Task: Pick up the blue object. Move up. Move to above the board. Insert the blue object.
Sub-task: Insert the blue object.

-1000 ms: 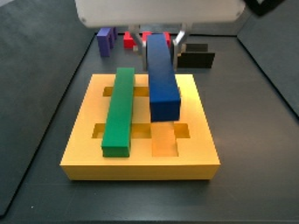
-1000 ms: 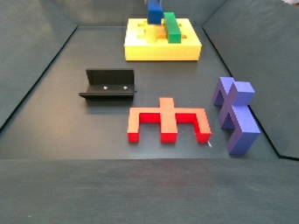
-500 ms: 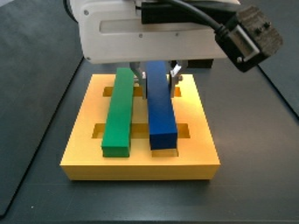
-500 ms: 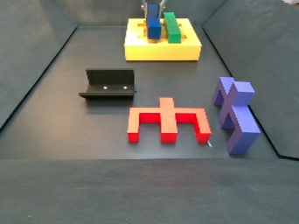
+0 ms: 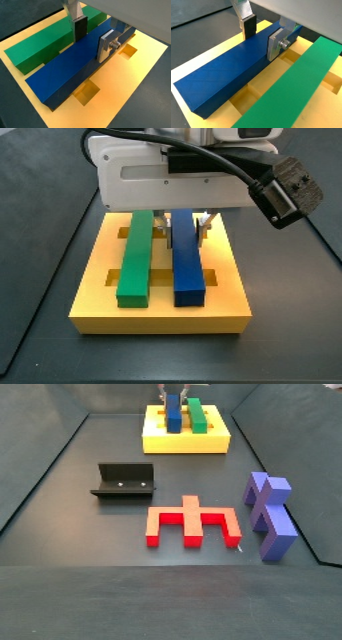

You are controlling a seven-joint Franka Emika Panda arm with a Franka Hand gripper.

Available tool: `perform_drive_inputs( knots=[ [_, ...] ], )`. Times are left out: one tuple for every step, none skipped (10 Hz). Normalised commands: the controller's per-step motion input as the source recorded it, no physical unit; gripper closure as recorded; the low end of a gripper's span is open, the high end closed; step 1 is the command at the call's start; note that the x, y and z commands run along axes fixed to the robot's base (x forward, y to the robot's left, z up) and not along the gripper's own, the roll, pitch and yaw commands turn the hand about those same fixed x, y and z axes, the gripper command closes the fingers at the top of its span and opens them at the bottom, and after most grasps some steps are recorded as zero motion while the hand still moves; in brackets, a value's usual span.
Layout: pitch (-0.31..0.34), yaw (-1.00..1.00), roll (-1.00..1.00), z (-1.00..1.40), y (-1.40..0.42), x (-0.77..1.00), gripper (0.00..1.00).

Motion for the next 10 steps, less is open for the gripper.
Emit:
perform_drive_inputs(
  knots=[
    [0.061,-0.07,0.07,-0.09,0.00,0.21,1.00],
    [0.017,-0.02,0.01,-0.20,0.00,0.10,1.00],
    [0.000,0.00,0.00,-0.27,0.00,0.05,1.00],
    [0.000,0.00,0.00,-0.31,0.00,0.00,1.00],
    [-0.039,0.00,0.00,-0.40,0.00,-0.06,1.00],
    [-0.009,0.00,0.00,-0.26,0.00,-0.16,1.00],
    [-0.090,0.00,0.00,-0.32,0.00,-0.19,1.00],
    [-0.084,0.00,0.00,-0.29,0.00,-0.20,1.00],
    [-0.074,0.00,-0.02,-0.27,0.00,-0.10,1.00],
    [0.000,0.00,0.00,-0.18,0.00,0.00,1.00]
  ],
)
